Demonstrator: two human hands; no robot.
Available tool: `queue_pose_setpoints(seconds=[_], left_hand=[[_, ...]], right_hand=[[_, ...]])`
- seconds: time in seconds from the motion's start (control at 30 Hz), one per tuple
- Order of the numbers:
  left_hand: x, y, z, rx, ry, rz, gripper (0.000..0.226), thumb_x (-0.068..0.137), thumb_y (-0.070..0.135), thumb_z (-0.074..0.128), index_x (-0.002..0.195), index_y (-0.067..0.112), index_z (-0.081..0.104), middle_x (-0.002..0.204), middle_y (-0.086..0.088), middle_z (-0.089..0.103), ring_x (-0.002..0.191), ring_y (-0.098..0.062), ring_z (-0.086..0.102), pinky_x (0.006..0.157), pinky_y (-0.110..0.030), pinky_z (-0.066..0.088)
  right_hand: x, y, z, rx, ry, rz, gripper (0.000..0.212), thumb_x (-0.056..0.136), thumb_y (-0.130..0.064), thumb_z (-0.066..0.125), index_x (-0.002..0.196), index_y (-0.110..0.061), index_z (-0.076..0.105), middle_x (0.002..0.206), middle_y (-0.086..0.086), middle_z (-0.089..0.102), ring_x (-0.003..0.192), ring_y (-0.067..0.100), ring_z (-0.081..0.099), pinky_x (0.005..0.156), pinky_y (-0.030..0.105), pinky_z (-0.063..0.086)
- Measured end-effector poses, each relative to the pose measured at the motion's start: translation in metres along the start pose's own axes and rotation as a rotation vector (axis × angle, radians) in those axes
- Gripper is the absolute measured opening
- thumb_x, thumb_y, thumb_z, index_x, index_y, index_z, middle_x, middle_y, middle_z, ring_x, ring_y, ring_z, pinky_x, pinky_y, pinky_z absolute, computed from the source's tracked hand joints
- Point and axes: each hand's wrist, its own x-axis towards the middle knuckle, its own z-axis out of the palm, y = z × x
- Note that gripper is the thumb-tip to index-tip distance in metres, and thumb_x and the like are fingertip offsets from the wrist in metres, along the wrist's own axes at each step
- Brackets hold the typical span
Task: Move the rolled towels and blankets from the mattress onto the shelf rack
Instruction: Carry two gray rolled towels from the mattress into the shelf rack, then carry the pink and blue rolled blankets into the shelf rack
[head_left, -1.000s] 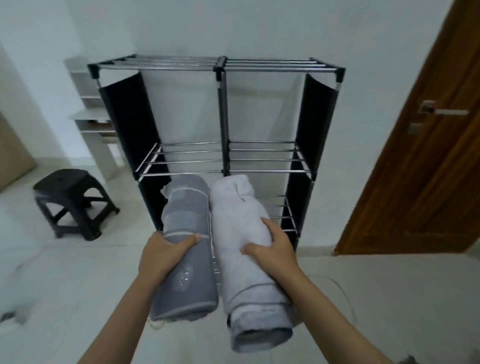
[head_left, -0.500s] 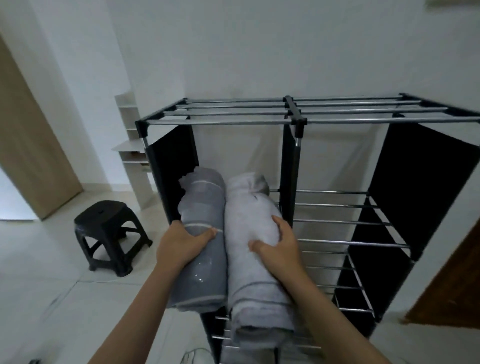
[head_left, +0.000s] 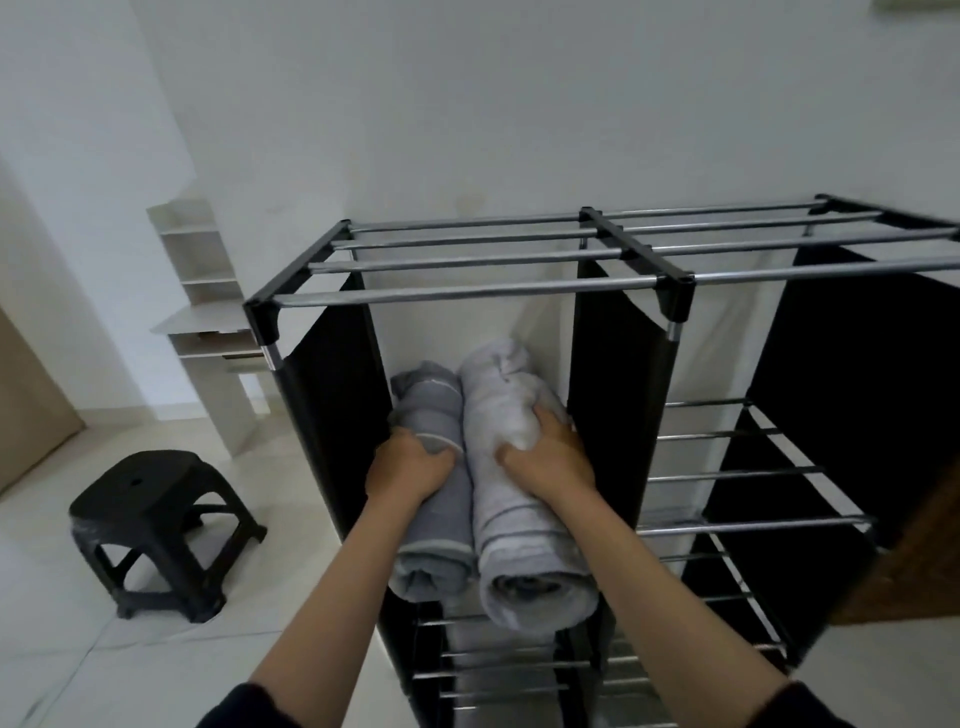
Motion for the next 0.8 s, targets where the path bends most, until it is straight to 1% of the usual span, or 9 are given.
queue_pose_setpoints(seconds=[0.1,0.17,0.23,0.3,0.4,0.47,0.5,0.67,0.8], left_hand=[[-0.005,0.001,0.004,0.084,0.036,0.015,0.077,0.078,0.056,0.060,0.134,0.007,0.043,0.133,-0.022,0.051,0.116,-0.040,0.055,0.090,-0.041,0.050],[-0.015,0.004,0.007,0.132,0.072,0.048,0.071,0.082,0.053,0.058,0.134,0.007,0.044,0.136,-0.024,0.046,0.121,-0.043,0.050,0.095,-0.042,0.046],[-0.031,0.004,0.009,0.154,0.087,0.085,0.067,0.083,0.052,0.057,0.131,0.006,0.049,0.137,-0.026,0.043,0.122,-0.044,0.048,0.100,-0.044,0.044],[-0.051,0.001,0.014,0.161,0.089,0.111,0.069,0.079,0.055,0.058,0.126,0.004,0.054,0.137,-0.027,0.045,0.122,-0.044,0.048,0.102,-0.046,0.043],[-0.092,-0.004,0.023,0.177,0.080,0.179,0.070,0.077,0.058,0.058,0.116,0.000,0.058,0.129,-0.030,0.052,0.119,-0.044,0.050,0.100,-0.046,0.044],[-0.125,-0.004,0.033,0.128,0.063,0.242,0.071,0.072,0.061,0.054,0.115,0.004,0.058,0.123,-0.029,0.058,0.117,-0.043,0.052,0.096,-0.046,0.046],[-0.144,-0.002,0.039,0.090,0.053,0.270,0.072,0.069,0.064,0.050,0.114,0.008,0.059,0.120,-0.026,0.061,0.115,-0.043,0.054,0.094,-0.046,0.048],[-0.265,0.020,0.090,-0.003,-0.134,0.386,0.065,0.078,0.049,0.065,0.124,0.005,0.053,0.130,-0.021,0.057,0.120,-0.038,0.053,0.096,-0.041,0.047],[-0.389,0.052,0.155,0.038,-0.390,0.567,0.068,0.076,0.050,0.064,0.126,0.005,0.053,0.127,-0.023,0.059,0.119,-0.038,0.055,0.099,-0.042,0.047]], right_hand=[[-0.008,-0.002,-0.001,-0.039,-0.067,-0.018,0.051,0.097,-0.028,0.044,0.143,-0.011,0.031,0.149,0.012,0.036,0.137,0.025,0.034,0.109,0.026,0.024],[-0.024,-0.001,-0.004,-0.050,0.066,-0.127,0.045,0.092,-0.028,0.051,0.134,-0.013,0.047,0.138,0.013,0.051,0.128,0.027,0.045,0.101,0.024,0.034],[-0.048,0.002,-0.009,-0.034,0.141,-0.192,0.048,0.085,-0.031,0.058,0.129,-0.014,0.052,0.135,0.014,0.053,0.127,0.029,0.046,0.104,0.028,0.037],[-0.075,0.009,-0.015,0.000,0.144,-0.161,0.057,0.084,-0.034,0.061,0.134,-0.010,0.047,0.142,0.017,0.044,0.132,0.032,0.040,0.110,0.036,0.035],[-0.121,0.026,-0.032,0.035,0.150,-0.134,0.051,0.084,-0.030,0.060,0.131,-0.012,0.050,0.137,0.016,0.046,0.130,0.032,0.041,0.106,0.035,0.039],[-0.159,0.044,-0.049,0.050,0.177,-0.119,0.042,0.085,-0.029,0.059,0.125,-0.016,0.053,0.126,0.011,0.052,0.121,0.029,0.049,0.094,0.029,0.043],[-0.180,0.054,-0.058,0.053,0.196,-0.100,0.040,0.087,-0.028,0.059,0.124,-0.016,0.053,0.125,0.009,0.051,0.119,0.027,0.049,0.091,0.024,0.040],[-0.306,0.119,-0.113,0.090,0.333,0.061,0.053,0.089,-0.027,0.059,0.136,-0.007,0.043,0.139,0.011,0.046,0.132,0.022,0.040,0.095,0.011,0.023],[-0.432,0.183,-0.168,0.113,0.557,0.274,0.060,0.090,-0.028,0.057,0.142,-0.007,0.035,0.147,0.011,0.040,0.137,0.021,0.034,0.108,0.020,0.023]])
